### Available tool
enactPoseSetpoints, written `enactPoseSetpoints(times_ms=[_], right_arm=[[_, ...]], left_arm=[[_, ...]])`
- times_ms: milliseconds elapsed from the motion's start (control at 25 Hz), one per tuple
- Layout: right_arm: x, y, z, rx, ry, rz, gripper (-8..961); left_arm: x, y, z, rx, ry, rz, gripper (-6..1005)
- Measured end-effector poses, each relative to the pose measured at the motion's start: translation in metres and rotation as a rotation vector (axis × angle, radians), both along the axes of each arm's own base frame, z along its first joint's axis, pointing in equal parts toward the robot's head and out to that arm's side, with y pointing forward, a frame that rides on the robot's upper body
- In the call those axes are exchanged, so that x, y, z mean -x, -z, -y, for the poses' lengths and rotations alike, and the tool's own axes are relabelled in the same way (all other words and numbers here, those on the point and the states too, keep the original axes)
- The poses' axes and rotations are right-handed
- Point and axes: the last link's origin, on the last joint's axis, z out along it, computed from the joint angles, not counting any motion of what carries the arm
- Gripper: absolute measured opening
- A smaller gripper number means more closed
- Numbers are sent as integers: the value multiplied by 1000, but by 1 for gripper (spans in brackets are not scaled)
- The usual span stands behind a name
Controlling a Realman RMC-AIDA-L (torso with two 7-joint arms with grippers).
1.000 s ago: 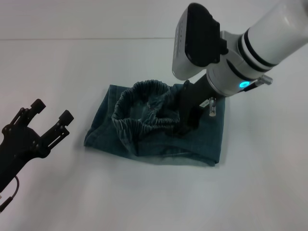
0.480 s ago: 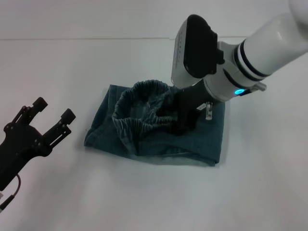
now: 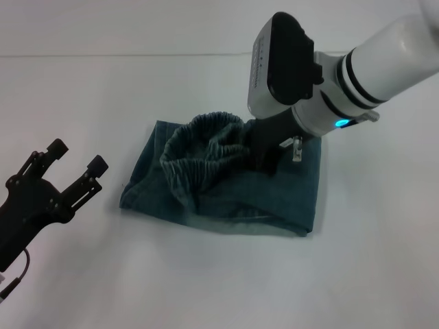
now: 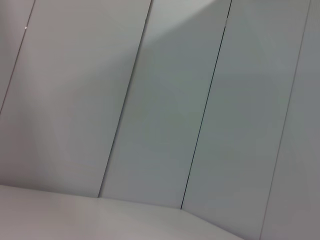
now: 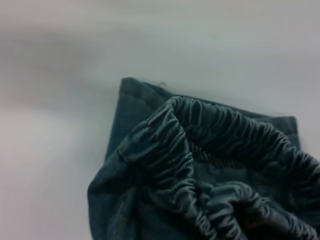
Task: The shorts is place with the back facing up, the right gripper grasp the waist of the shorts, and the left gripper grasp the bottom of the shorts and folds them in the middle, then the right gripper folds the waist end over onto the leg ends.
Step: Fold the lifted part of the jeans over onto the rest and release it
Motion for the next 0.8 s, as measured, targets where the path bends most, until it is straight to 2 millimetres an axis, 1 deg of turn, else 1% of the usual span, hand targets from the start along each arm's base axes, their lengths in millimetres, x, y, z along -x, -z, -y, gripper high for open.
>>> enactPoseSetpoints(times_ms=[40, 240, 480, 800], right_arm=[[1, -1, -2, -4, -14, -2, 208], [5, -4, -8, -7, -123, -7, 108], [10, 0, -13, -19, -256, -25, 142], [20, 6, -13, 17, -370, -7, 188]], left_arm=[[0, 0, 0, 0, 0, 0, 887], [0, 1, 0, 1, 0, 1, 887], [-1, 1, 0, 1, 1, 1, 888], [-1, 1, 0, 2, 0, 2, 887]])
